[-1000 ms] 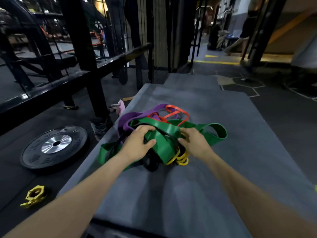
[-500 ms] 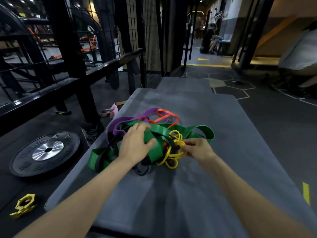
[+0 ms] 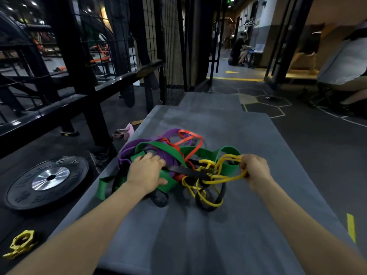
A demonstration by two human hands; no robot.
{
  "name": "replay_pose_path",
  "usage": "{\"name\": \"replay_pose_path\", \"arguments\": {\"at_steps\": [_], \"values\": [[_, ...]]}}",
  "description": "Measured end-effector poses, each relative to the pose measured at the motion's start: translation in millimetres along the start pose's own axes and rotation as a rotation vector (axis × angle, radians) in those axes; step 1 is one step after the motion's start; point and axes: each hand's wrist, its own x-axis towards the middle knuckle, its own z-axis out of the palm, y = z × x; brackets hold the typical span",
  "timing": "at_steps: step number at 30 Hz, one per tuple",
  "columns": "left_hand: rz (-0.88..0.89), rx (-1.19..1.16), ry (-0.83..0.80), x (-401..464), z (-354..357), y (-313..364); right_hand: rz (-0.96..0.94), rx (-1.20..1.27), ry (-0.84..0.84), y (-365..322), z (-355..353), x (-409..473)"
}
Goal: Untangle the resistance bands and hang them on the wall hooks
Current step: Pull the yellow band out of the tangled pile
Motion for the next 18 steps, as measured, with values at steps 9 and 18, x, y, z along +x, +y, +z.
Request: {"name": "replay_pose_path", "arguments": {"at_steps": [9, 18], "values": [[0.030, -0.226, 0.044, -0.5, -20.2, 33.9, -0.271, -0.303, -0.294, -1.9, -1.0, -27.5], [0.205, -0.310, -0.142, 21.0, -12.8, 92.5, -0.346, 0.177, -0.269, -52.2, -50.5, -42.2]]}}
